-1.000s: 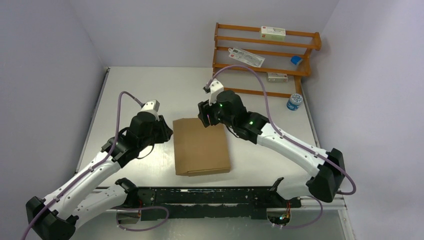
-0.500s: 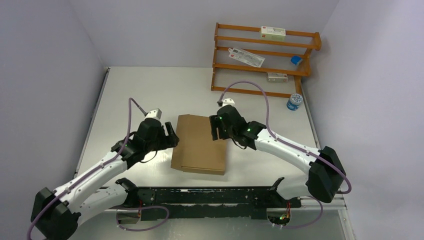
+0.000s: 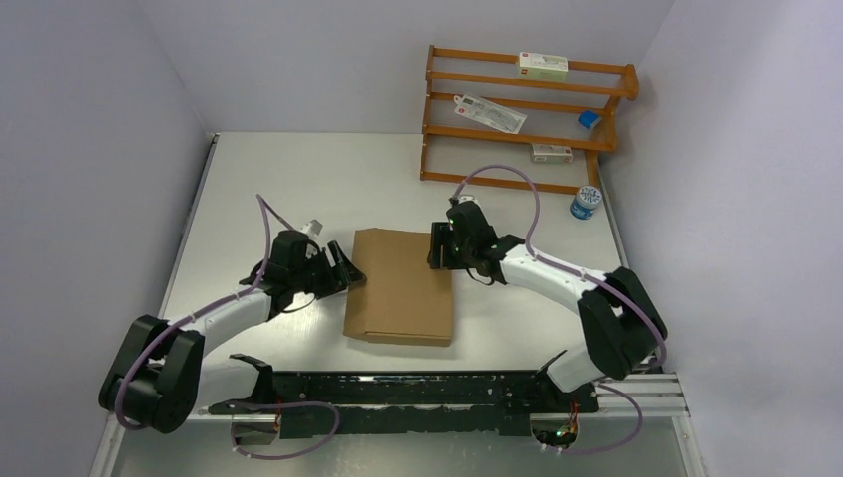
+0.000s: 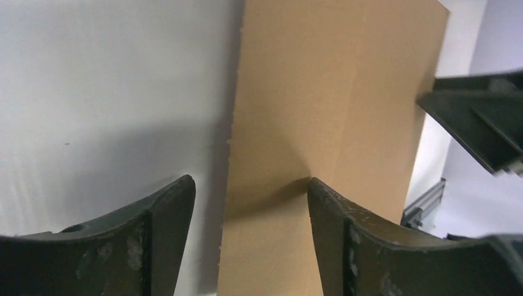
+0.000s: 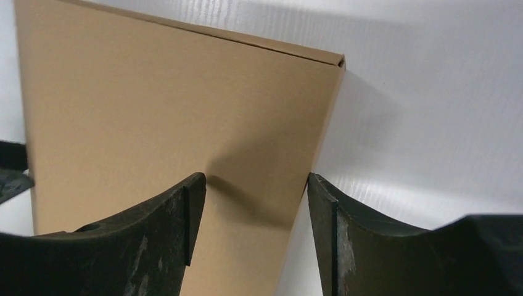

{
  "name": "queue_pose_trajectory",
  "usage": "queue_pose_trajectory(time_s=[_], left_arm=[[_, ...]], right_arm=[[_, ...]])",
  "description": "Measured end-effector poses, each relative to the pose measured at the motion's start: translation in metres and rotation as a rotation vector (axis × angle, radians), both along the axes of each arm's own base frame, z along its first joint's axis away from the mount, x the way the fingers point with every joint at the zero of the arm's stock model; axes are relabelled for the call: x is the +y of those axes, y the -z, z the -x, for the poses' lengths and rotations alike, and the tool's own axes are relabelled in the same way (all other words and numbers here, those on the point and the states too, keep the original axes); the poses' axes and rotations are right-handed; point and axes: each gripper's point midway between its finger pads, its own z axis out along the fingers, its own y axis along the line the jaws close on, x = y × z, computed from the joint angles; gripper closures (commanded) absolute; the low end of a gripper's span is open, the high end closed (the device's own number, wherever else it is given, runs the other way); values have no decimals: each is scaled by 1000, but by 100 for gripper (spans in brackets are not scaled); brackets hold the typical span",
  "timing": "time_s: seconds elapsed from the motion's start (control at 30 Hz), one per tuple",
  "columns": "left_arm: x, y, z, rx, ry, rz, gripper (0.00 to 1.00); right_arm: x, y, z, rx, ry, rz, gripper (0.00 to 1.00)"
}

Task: Fold the paper box

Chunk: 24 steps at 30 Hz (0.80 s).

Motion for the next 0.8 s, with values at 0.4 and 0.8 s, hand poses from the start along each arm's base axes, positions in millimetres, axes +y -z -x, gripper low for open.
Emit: queue_pose_trajectory(time_s=[0.4, 0.8], left_arm=[[-8, -37, 15, -136, 80, 120, 69], [-8, -81, 23, -248, 118, 131, 65]], right_arm=[[29, 8, -58, -71, -70, -12, 41], [56, 6, -76, -154, -161, 67, 42]])
